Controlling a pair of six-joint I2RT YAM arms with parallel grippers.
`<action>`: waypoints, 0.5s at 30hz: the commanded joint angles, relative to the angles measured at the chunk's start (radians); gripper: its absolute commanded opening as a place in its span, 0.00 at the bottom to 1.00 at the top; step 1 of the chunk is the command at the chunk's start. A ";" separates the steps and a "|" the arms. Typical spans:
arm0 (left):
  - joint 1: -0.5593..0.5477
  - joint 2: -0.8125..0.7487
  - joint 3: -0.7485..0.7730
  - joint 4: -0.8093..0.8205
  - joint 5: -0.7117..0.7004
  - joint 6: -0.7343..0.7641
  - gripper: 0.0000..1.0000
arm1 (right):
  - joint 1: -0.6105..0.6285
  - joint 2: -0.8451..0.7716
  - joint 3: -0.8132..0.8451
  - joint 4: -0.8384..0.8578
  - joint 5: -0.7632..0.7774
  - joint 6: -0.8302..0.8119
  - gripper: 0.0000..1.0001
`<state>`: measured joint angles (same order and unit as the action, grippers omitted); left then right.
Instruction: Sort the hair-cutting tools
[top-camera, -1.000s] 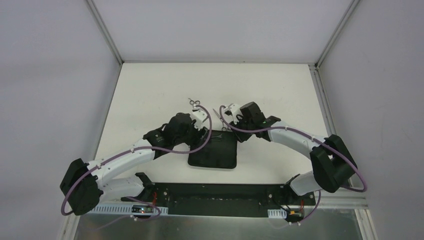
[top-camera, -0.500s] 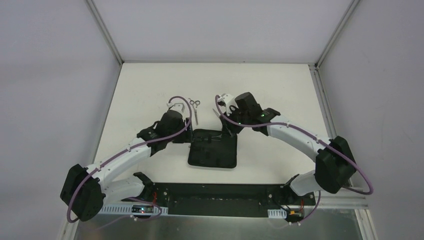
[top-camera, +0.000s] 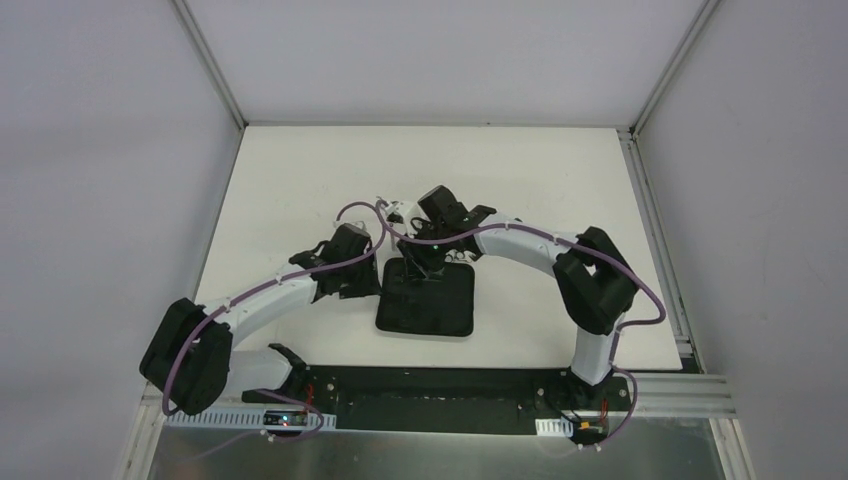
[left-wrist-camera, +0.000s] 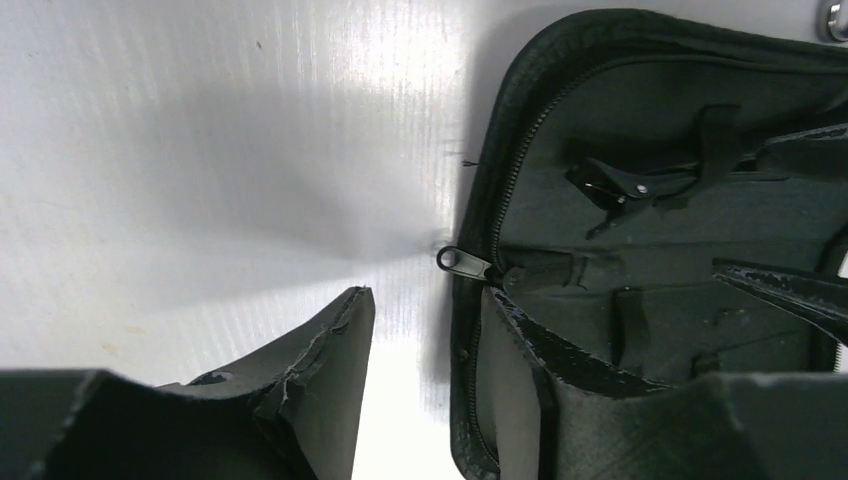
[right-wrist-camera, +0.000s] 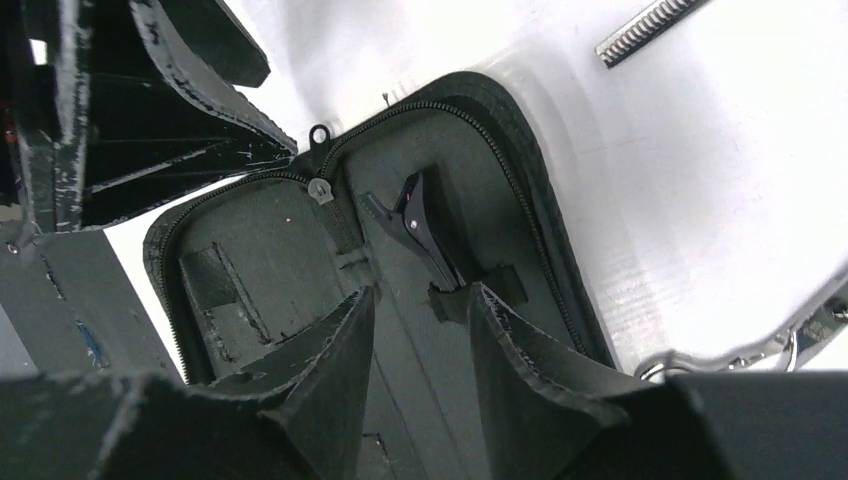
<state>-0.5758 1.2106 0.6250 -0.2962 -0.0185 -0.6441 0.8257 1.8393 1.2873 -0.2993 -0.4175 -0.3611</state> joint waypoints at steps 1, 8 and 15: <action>0.016 0.053 0.008 -0.004 0.060 -0.025 0.43 | 0.002 0.043 0.069 -0.021 -0.085 -0.058 0.42; 0.030 0.104 0.002 0.052 0.105 -0.040 0.31 | 0.012 0.101 0.108 -0.035 -0.141 -0.081 0.42; 0.036 0.145 0.001 0.074 0.116 -0.040 0.24 | 0.021 0.145 0.136 -0.028 -0.115 -0.104 0.40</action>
<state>-0.5472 1.3277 0.6250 -0.2443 0.0753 -0.6788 0.8272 1.9636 1.3766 -0.3210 -0.5148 -0.4141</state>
